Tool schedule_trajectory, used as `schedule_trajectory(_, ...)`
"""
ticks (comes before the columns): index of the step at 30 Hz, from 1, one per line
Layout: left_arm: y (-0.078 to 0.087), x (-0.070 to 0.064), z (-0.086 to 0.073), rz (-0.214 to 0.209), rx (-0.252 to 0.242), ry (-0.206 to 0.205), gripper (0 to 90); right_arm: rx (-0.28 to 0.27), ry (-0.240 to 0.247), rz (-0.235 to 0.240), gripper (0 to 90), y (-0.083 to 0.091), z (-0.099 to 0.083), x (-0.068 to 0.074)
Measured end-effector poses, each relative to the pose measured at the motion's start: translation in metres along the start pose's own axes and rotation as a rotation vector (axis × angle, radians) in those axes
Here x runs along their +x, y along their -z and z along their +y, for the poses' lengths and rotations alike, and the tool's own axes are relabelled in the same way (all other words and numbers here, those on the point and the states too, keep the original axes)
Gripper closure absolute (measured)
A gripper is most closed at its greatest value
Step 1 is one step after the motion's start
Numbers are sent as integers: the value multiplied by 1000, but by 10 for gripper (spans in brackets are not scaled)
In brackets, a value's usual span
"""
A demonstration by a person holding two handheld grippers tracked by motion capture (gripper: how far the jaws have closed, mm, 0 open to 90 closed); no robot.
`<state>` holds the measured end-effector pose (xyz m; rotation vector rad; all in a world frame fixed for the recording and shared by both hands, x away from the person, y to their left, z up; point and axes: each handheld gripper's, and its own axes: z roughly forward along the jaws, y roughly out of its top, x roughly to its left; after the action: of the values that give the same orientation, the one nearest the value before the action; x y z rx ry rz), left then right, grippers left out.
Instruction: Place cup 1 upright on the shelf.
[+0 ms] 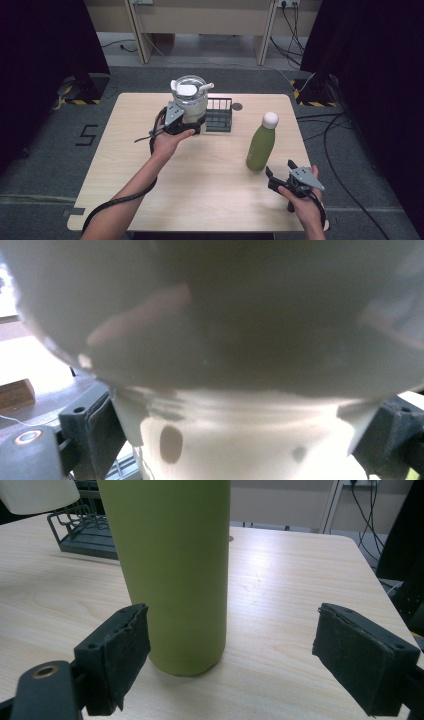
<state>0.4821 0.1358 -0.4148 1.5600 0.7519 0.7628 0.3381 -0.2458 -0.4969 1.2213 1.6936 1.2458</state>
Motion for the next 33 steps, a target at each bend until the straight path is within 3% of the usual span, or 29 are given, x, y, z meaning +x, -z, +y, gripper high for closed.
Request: schedule_trajectory(33,-31,18,23,41,-1,11,99,-2,-9,2,148,2,0,-2)
